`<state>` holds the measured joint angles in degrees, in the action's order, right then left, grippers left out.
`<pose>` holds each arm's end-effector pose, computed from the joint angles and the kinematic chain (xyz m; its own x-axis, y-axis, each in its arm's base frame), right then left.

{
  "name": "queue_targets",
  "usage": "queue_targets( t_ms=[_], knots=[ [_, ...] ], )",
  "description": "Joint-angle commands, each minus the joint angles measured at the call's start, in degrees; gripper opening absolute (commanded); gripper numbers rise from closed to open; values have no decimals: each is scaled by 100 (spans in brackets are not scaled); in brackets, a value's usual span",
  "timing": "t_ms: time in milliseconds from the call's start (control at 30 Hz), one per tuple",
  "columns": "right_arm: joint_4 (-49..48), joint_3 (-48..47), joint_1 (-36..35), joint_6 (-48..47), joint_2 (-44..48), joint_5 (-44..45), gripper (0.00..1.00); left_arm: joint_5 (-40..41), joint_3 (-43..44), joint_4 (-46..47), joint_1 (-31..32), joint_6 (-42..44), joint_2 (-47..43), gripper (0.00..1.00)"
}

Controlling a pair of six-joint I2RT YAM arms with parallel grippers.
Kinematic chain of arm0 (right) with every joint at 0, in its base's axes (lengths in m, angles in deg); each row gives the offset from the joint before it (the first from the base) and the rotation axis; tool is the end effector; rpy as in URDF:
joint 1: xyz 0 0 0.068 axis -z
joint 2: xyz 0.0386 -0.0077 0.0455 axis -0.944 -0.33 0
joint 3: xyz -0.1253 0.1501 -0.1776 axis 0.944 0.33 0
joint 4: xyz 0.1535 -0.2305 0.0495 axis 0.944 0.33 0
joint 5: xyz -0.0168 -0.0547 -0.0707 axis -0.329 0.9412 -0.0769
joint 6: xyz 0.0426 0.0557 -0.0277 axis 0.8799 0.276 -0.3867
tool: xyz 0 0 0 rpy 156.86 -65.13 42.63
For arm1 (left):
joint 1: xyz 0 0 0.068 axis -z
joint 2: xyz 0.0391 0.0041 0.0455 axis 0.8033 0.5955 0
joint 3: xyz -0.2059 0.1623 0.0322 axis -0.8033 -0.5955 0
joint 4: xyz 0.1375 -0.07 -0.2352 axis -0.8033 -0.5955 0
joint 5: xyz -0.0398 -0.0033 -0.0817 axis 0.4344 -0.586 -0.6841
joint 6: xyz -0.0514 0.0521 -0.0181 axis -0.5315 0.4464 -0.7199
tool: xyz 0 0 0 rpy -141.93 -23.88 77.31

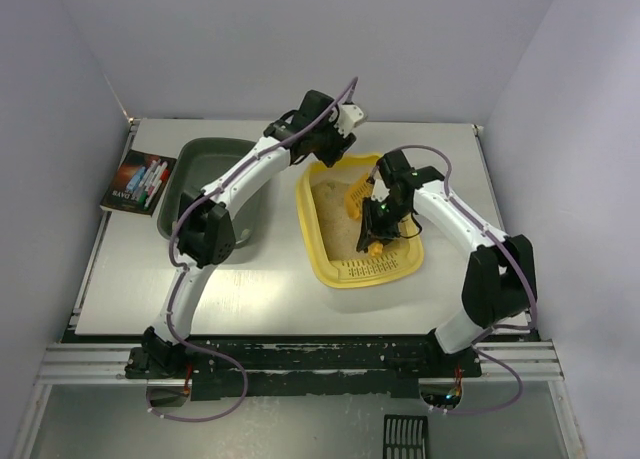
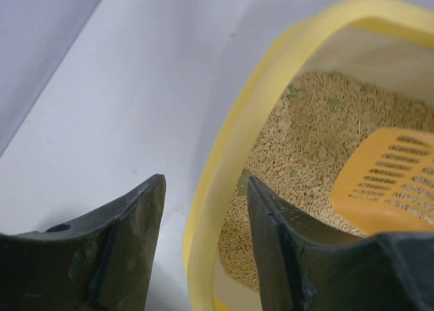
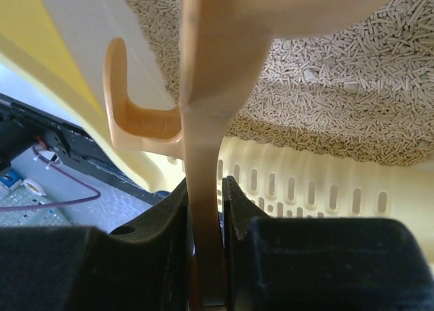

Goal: Clean the litter box

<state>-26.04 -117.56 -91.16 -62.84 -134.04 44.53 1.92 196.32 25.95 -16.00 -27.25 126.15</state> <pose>0.2940 0.1357 0.2111 -0.9962 -0.0081 -0.0868 -0.0453 0.8986 0.4365 0.4497 -0.3548 0.2664 -0.2529 0.5656 -0.7850 0.7955 0.5833 0.1640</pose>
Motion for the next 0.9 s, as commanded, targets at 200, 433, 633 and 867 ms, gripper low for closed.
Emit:
queue_targets(
  t_ms=[200, 433, 633, 867],
  knots=[
    [142, -440, -40, -45, -676, 343, 0, 435, -563, 311, -464, -1771, -1182, 63],
    [89, -986, -152, -62, -1416, 485, 0, -65, -2033, 838, -1271, -2549, -1368, 63],
    [216, -1604, -337, -27, -2013, 599, 0, -63, -1893, 827, -1284, -2870, -1026, 64],
    [439, -2089, -541, -8, -2478, 850, 0, -331, -1911, 1156, -1237, -3331, -667, 64]
  ],
)
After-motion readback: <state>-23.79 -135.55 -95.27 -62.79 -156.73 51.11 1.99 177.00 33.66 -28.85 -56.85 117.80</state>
